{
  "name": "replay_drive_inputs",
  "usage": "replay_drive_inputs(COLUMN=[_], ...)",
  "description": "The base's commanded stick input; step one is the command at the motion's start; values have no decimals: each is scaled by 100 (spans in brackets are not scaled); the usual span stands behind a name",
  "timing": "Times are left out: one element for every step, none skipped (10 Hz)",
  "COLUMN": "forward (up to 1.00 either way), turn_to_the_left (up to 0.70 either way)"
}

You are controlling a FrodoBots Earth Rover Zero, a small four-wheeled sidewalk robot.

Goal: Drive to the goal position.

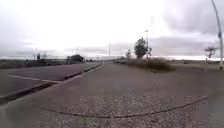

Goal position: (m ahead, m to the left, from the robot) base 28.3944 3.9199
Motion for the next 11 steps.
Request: replay_drive_inputs(forward=[100, 100, 100, 100, 100, 100, 100, 100, 100, 100, 100], turn_to_the_left=[0, 0, 0, 0, 0, 0, 0, 0, 0, 0, 0])
